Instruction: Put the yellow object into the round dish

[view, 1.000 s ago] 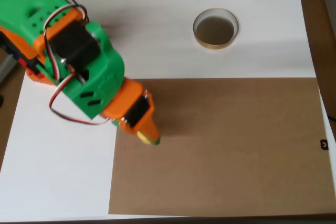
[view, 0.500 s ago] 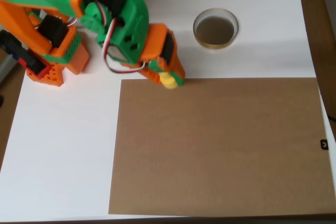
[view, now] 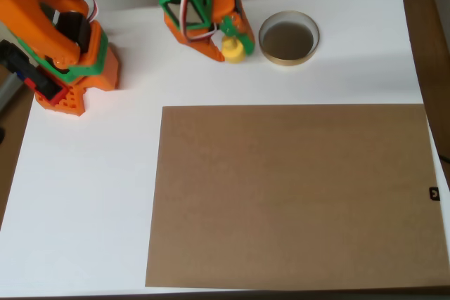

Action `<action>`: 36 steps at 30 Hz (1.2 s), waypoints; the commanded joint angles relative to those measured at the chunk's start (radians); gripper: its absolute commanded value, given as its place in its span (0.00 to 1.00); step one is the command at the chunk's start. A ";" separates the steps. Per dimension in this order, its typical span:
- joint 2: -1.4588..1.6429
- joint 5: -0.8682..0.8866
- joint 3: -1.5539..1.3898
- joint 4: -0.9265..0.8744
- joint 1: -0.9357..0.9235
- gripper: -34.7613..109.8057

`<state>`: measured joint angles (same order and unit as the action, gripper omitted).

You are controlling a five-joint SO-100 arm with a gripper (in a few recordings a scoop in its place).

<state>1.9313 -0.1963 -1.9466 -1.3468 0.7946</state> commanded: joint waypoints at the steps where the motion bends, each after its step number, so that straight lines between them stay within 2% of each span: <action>1: -0.017 -0.025 0.054 -0.020 0.072 0.24; 12: -0.275 -0.040 0.245 -0.051 0.190 0.24; 36: -0.680 -0.037 0.666 -0.035 0.192 0.24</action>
<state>1.2395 -0.2332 -1.3837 -1.3668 0.9710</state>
